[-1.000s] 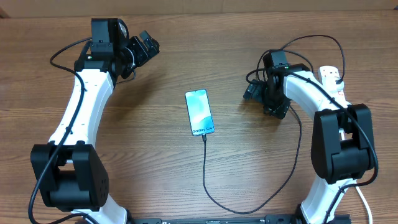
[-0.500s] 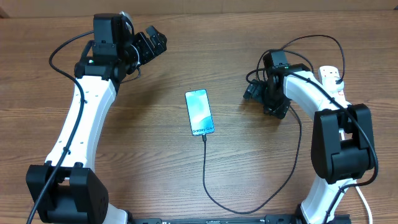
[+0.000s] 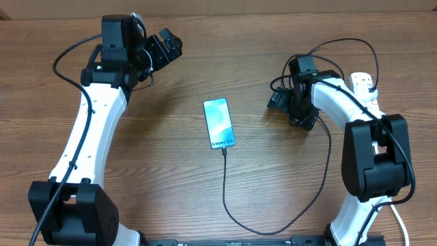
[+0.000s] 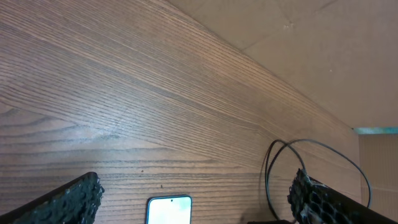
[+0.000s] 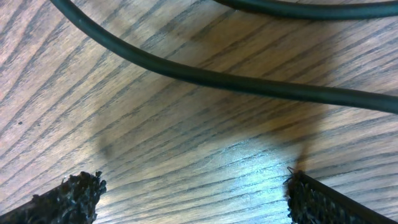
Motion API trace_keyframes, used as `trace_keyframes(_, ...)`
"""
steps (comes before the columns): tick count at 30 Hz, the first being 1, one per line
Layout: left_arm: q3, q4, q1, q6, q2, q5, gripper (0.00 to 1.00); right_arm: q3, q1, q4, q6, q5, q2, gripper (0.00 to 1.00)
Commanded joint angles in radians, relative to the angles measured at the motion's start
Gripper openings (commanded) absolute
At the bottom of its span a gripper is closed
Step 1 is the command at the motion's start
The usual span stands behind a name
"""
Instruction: Plug charger to phone and switch on socket
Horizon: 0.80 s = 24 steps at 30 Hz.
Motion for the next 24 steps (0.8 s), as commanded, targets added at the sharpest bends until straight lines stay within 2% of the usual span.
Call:
trace_keyframes(1,0.004,-0.003,0.003,-0.006,-0.025,-0.014,1.00,-0.003,-0.005,0.006,-0.003,-0.005,-0.029,1.00)
trace_keyframes(10,0.004,-0.003,0.003,-0.007,-0.053,-0.029,1.00,-0.003,-0.005,0.006,-0.003,-0.005,-0.029,1.00)
trace_keyframes(11,0.004,-0.002,0.003,-0.006,-0.059,-0.106,1.00,-0.003,-0.005,0.006,-0.003,-0.005,-0.029,1.00)
trace_keyframes(12,0.004,-0.009,0.003,-0.005,-0.067,-0.245,1.00,-0.003,-0.005,0.006,-0.003,-0.005,-0.029,1.00)
trace_keyframes(16,0.004,-0.049,0.003,-0.006,-0.089,-0.511,1.00,-0.003,-0.005,0.006,-0.003,-0.005,-0.029,1.00)
trace_keyframes(24,0.002,-0.147,0.003,-0.002,-0.163,-0.546,1.00,-0.003,-0.005,0.006,-0.003,-0.005,-0.029,1.00)
